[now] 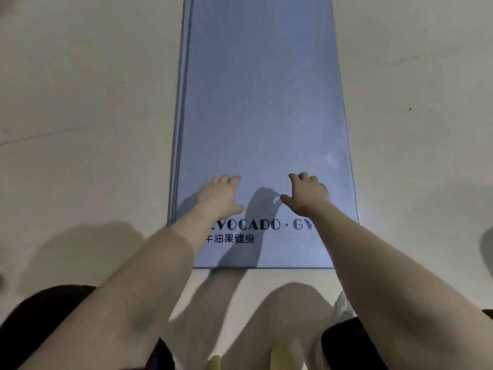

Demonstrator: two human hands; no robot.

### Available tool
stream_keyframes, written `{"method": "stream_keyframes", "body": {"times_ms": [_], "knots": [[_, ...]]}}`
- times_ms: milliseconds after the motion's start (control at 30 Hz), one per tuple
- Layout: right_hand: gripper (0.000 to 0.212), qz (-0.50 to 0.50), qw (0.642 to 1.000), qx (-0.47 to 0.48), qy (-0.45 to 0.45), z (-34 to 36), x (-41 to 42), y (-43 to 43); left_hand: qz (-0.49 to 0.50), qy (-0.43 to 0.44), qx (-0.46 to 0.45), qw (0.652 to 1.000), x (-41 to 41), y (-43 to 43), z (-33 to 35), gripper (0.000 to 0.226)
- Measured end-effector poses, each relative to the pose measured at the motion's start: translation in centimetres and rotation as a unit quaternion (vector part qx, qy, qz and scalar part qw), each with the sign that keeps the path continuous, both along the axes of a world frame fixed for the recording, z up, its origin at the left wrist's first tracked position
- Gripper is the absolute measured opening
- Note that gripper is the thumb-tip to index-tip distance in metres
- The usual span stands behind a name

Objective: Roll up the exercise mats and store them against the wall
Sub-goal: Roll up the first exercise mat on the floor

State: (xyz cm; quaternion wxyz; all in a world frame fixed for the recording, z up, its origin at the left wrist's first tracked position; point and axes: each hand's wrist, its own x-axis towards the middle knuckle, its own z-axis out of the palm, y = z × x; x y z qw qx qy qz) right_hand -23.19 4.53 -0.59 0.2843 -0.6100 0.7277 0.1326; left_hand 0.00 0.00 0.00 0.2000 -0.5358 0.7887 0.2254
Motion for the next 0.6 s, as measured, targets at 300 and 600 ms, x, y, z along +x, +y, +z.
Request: {"method": "stream_keyframes", "body": {"times_ms": [300, 600], "knots": [[0.107, 0.023, 0.997, 0.071, -0.010, -14.0, 2.8, 13.8, -0.074, -0.094, 0.092, 0.989, 1.4, 13.2, -12.7, 0.116], [0.059, 0.140, 0.984, 0.111, 0.025, -10.1, 2.3, 13.2, -0.040, 0.044, 0.127, 0.990, 4.2, 12.7, -11.3, 0.070]]}}
